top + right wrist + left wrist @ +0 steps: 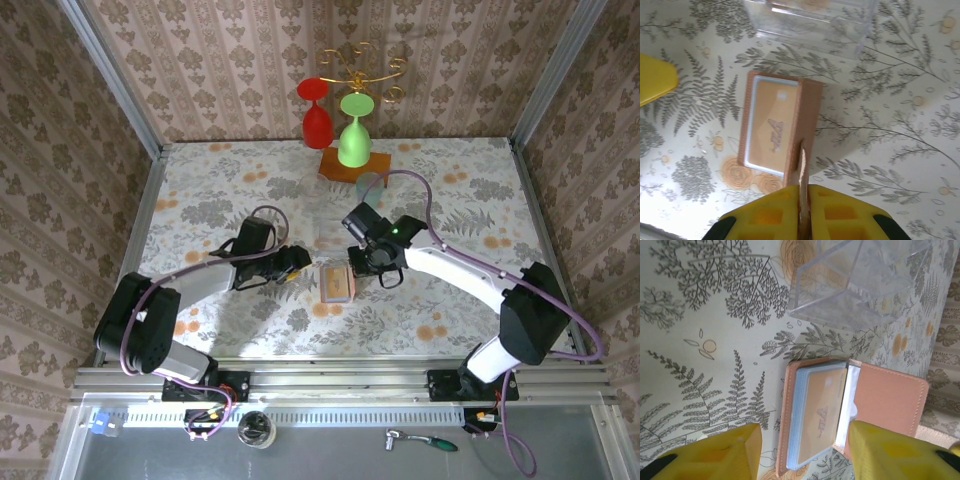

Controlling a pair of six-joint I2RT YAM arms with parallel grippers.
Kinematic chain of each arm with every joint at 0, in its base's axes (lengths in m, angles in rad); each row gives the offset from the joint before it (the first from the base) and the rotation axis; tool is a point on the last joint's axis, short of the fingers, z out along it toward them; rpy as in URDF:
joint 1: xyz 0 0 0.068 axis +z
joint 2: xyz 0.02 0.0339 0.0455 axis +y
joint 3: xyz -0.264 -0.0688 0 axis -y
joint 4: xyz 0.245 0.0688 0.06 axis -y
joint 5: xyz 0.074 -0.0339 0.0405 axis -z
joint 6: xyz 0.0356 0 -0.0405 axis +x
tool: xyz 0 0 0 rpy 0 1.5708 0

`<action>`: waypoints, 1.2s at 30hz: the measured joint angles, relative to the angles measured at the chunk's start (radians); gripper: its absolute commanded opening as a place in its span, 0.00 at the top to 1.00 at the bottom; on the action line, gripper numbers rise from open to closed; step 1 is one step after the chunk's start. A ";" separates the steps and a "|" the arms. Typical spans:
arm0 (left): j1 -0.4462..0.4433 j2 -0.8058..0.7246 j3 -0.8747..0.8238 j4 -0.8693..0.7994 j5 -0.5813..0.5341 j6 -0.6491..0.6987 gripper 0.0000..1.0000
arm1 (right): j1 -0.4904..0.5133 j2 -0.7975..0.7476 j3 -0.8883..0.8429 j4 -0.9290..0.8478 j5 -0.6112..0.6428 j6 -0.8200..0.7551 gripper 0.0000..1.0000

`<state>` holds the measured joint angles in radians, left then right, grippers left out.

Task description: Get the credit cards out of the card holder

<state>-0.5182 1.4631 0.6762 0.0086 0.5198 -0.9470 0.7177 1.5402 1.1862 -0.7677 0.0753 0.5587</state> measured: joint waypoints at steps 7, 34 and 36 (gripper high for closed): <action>-0.032 0.000 0.000 -0.002 -0.025 -0.003 0.50 | -0.073 -0.019 -0.110 0.001 0.027 -0.016 0.87; -0.089 0.143 0.109 -0.036 -0.076 -0.013 0.66 | -0.141 0.114 -0.214 0.188 -0.083 -0.028 0.87; -0.085 0.141 0.110 -0.047 -0.076 -0.003 0.69 | -0.141 0.114 -0.224 0.199 -0.093 -0.016 0.87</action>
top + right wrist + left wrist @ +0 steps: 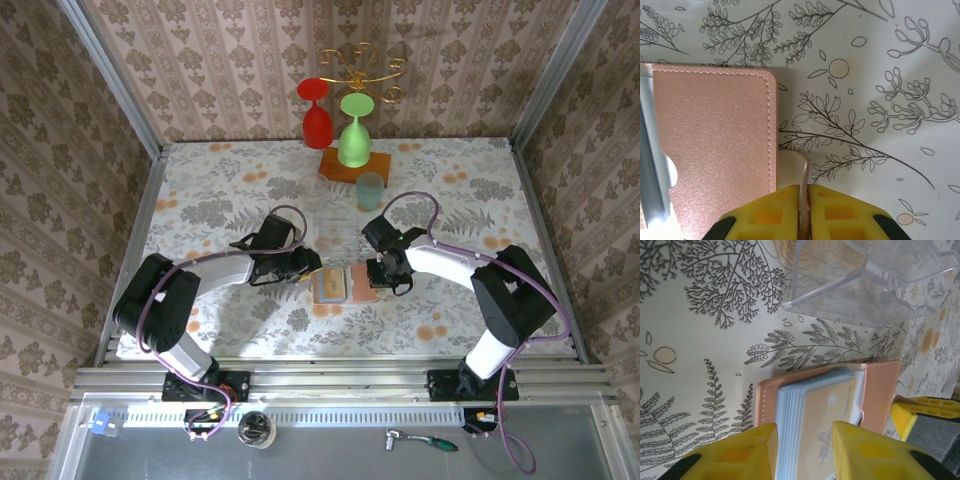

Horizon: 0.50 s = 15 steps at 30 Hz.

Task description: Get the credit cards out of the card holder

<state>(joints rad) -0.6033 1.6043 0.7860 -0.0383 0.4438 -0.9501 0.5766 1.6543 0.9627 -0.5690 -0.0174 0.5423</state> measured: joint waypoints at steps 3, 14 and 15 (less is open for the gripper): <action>0.012 -0.012 -0.006 -0.014 -0.004 0.008 0.74 | 0.000 0.000 -0.009 0.018 -0.020 0.015 0.87; 0.035 -0.068 -0.069 -0.022 -0.012 0.016 0.92 | 0.029 0.000 -0.010 0.047 -0.044 0.037 0.87; 0.035 -0.068 -0.078 -0.022 -0.012 0.016 0.94 | 0.030 0.000 -0.010 0.047 -0.044 0.037 0.87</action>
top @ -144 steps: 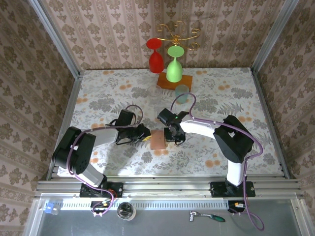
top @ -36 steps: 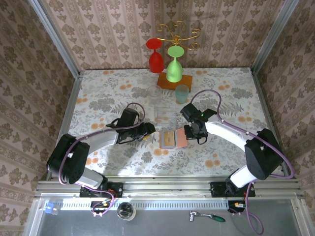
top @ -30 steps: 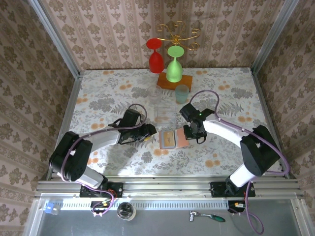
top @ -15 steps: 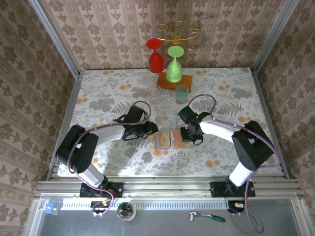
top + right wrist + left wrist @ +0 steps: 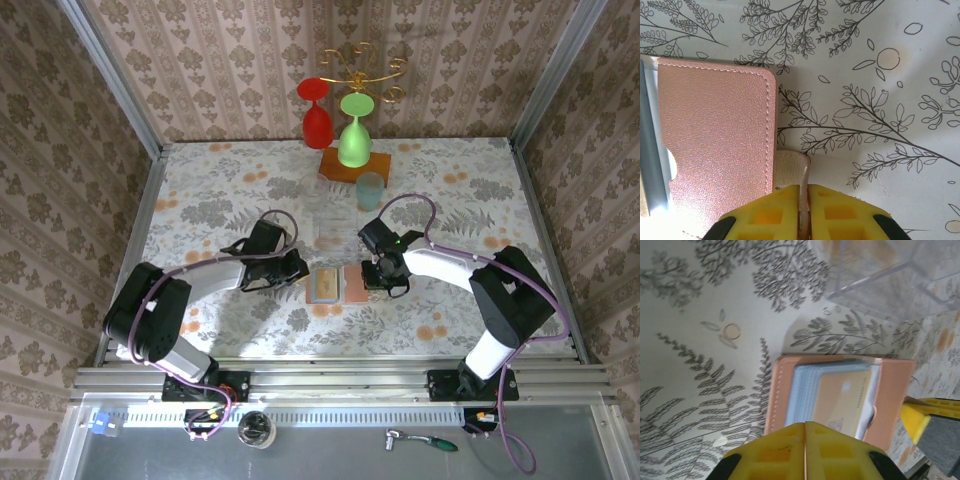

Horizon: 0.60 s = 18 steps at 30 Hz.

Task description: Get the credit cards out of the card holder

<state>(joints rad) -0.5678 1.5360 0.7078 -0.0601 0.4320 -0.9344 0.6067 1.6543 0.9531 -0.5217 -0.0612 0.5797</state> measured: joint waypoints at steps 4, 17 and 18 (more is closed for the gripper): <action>-0.001 0.000 -0.027 0.009 -0.003 -0.004 0.97 | 0.000 0.000 0.000 0.000 0.000 0.000 0.87; -0.040 0.040 -0.035 0.081 0.005 -0.020 1.00 | 0.001 0.000 -0.008 0.000 0.000 0.000 0.87; -0.040 0.041 -0.035 0.081 0.005 -0.020 1.00 | 0.001 0.000 -0.008 0.000 0.000 0.000 0.87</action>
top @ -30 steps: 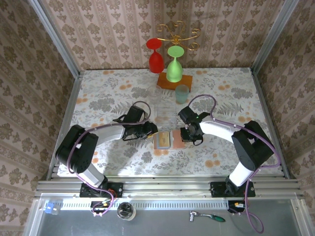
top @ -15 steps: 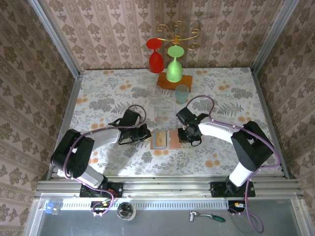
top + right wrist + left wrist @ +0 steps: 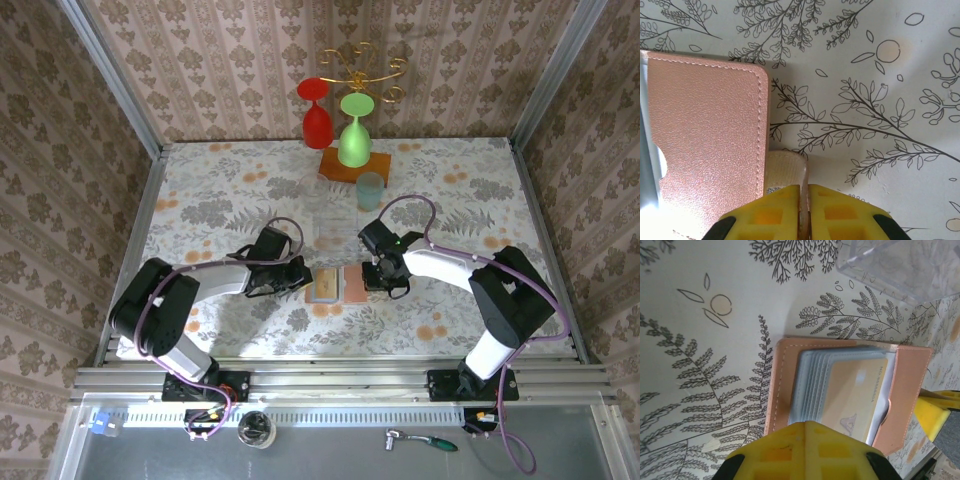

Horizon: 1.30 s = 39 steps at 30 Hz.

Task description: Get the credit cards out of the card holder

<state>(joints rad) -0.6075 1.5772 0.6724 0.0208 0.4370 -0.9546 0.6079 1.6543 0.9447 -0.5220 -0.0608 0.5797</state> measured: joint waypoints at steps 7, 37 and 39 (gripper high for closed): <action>0.000 0.000 -0.003 -0.020 -0.009 0.000 1.00 | 0.003 0.000 0.000 -0.008 0.011 0.000 0.87; 0.025 0.014 -0.038 0.025 0.030 0.000 1.00 | 0.012 0.036 0.016 -0.066 0.140 -0.007 0.68; 0.025 0.014 -0.038 0.025 0.030 0.000 1.00 | 0.012 0.035 0.018 -0.085 0.160 -0.009 0.64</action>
<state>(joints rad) -0.5827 1.5913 0.6342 0.0460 0.4671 -0.9543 0.6201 1.6894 0.9627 -0.6071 0.0994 0.5705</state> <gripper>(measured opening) 0.064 0.334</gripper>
